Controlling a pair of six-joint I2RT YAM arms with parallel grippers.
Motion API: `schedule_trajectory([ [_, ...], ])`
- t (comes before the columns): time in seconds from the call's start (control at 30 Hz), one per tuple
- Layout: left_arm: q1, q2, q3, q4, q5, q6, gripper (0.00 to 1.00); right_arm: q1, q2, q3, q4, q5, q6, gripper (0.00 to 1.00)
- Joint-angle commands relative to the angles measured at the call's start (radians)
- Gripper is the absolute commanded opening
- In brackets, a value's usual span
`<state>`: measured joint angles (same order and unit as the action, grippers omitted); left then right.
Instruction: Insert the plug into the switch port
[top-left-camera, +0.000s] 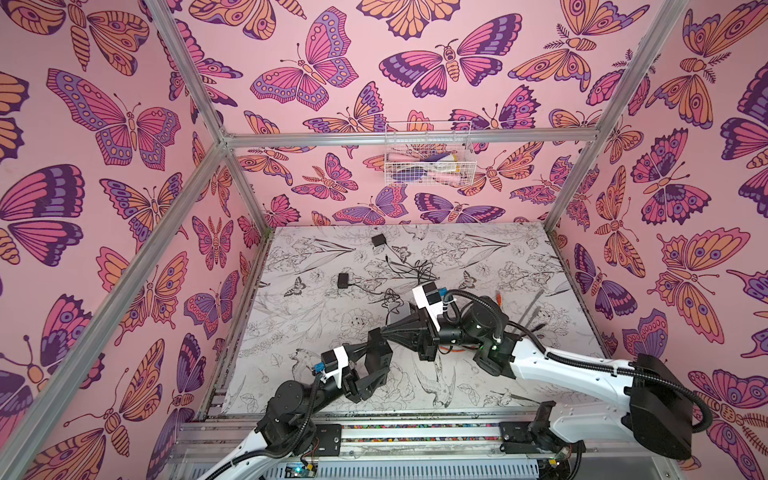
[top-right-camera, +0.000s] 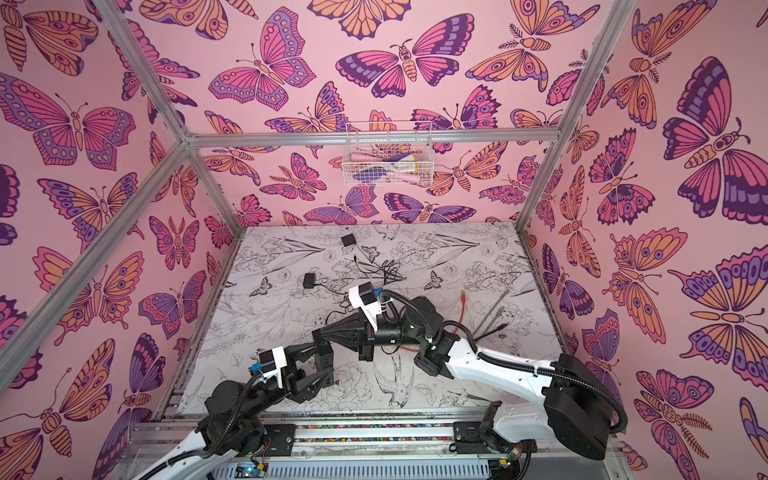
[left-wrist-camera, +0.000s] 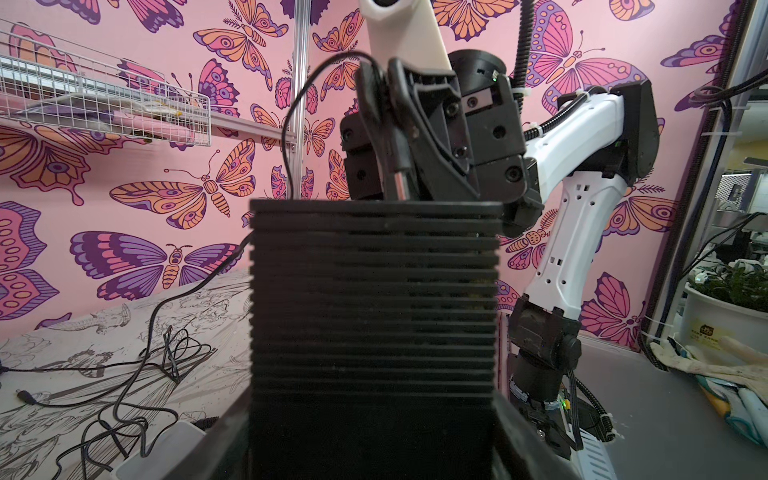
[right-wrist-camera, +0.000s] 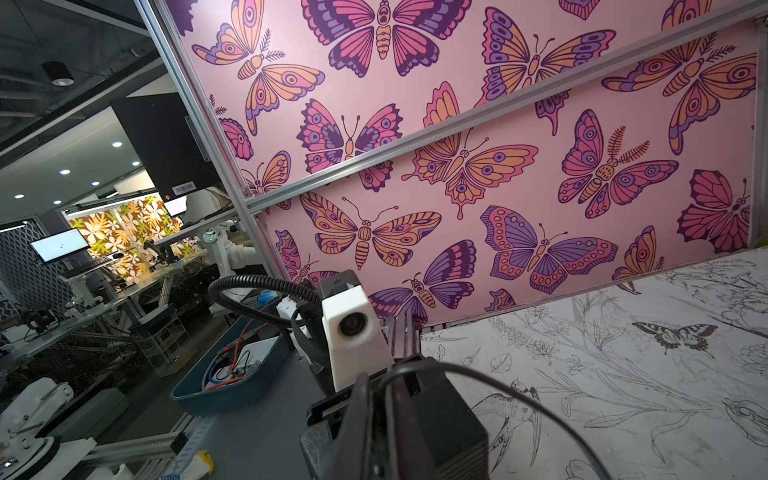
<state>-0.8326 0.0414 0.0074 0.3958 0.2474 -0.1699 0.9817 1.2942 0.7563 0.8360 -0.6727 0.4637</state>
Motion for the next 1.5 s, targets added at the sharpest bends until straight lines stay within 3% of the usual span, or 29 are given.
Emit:
schedule_trajectory([
  [0.0,-0.007,-0.002,-0.053,0.066,0.015,-0.016,0.00,0.011,0.003,0.034,-0.008,0.009,-0.029,0.00],
  [0.73,-0.007,0.002,-0.046,0.064,0.011,-0.029,0.00,0.024,0.033,0.027,0.000,0.024,-0.042,0.00],
  [0.97,-0.007,0.003,-0.015,0.035,-0.011,-0.054,0.00,0.055,0.017,0.030,-0.111,0.082,-0.128,0.00],
  [1.47,-0.006,-0.040,0.021,0.047,-0.050,-0.061,0.00,0.055,0.005,-0.008,-0.139,0.101,-0.138,0.00],
])
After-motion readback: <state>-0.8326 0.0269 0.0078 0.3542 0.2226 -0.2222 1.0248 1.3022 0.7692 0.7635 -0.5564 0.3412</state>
